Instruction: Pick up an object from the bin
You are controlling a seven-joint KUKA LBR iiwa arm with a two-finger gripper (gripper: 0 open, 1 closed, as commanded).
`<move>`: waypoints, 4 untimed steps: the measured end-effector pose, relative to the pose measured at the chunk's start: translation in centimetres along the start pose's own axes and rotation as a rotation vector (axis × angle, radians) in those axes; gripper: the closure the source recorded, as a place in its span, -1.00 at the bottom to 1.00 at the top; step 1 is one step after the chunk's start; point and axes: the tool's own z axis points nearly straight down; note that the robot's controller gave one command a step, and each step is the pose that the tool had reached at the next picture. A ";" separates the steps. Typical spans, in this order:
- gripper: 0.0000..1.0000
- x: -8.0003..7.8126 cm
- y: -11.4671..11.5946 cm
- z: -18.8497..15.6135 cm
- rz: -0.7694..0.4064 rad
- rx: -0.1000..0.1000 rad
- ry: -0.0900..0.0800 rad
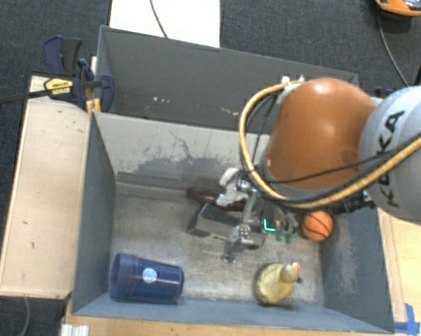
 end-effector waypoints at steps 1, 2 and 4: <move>-1.00 -0.2 -0.1 -0.4 0.003 -0.001 -0.008; -1.00 -2.2 0.5 3.4 -0.007 -0.002 -0.018; -1.00 -3.8 -5.1 12.6 -0.111 -0.005 -0.069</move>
Offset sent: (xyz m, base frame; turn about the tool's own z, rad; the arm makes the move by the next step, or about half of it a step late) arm 0.0545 0.0149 -0.1243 -0.0344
